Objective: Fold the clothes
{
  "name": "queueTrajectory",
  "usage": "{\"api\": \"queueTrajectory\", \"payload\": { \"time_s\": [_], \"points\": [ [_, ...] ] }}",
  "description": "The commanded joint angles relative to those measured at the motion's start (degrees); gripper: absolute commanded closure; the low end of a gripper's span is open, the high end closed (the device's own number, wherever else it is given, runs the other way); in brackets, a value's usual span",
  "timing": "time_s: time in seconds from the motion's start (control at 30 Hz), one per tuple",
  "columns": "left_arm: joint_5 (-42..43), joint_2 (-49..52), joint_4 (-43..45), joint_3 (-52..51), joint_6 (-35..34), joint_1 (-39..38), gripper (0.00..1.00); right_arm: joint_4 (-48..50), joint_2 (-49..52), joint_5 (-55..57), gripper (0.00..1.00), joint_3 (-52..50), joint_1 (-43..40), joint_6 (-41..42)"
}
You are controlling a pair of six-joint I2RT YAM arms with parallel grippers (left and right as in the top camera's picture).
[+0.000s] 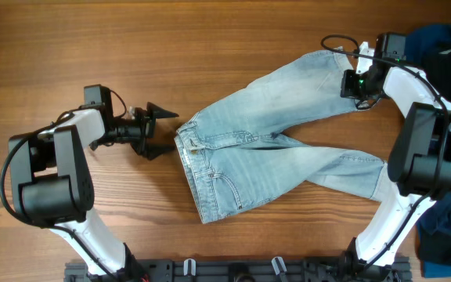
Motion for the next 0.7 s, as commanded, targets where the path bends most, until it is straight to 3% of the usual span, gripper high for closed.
{"api": "queueTrajectory", "payload": {
  "time_s": [0.0,0.43,0.67],
  "points": [
    [3.48,0.81,-0.81,-1.18,-3.34,0.04,0.08,-1.77,5.16,2.84,0.96,-3.54,0.39,0.7],
    [0.42,0.81,2.84,-1.18,-12.81,-3.23,0.08,-1.81,5.16,2.82,0.96,-3.54,0.39,0.85],
    [-8.41,0.81,6.75,-1.18,-18.53,-7.43,0.23,-1.88,5.16,2.84,0.96,-3.54,0.42,0.83]
  ]
}}
